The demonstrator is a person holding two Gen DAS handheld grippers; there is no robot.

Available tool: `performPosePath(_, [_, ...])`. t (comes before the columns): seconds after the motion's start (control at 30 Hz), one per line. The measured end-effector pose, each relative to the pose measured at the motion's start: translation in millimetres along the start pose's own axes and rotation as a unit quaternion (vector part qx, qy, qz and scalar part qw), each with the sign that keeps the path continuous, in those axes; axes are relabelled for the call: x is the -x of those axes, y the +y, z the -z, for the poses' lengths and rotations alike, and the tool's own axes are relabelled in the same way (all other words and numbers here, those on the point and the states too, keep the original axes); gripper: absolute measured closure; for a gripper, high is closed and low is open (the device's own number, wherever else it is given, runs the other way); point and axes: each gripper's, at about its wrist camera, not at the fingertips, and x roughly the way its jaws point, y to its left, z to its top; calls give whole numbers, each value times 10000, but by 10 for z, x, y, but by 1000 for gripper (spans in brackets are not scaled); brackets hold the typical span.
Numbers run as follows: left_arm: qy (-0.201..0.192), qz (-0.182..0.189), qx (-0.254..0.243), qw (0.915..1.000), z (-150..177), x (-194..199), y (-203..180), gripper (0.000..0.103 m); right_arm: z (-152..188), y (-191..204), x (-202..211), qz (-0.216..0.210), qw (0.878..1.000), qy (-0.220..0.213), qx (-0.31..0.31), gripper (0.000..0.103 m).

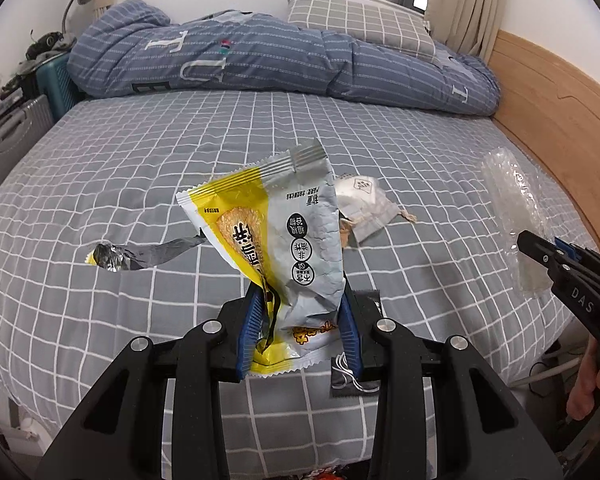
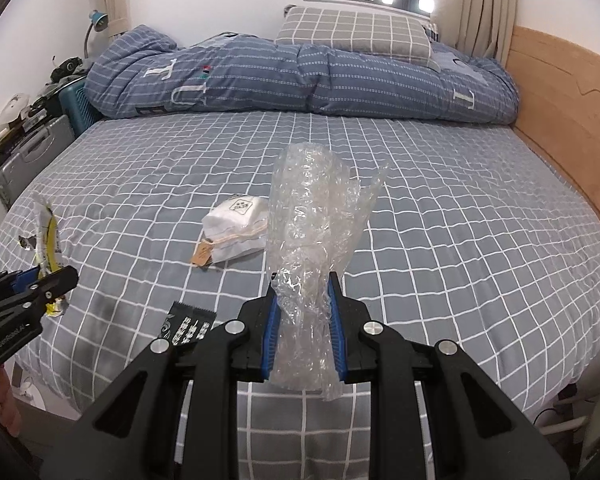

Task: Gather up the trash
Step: 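Carry the yellow packet and bubble wrap in both tools over the trash bin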

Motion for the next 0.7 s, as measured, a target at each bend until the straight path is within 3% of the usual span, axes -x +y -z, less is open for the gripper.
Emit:
performPosePath(0.3, [1,84,12,10000,217,186,-77,69,227,144,229,68,9997,-37,225,82])
performPosePath(0.7, [101,93,-22,9999,657,375,-261,69,607,430,544,-168,9994,-26,305,82])
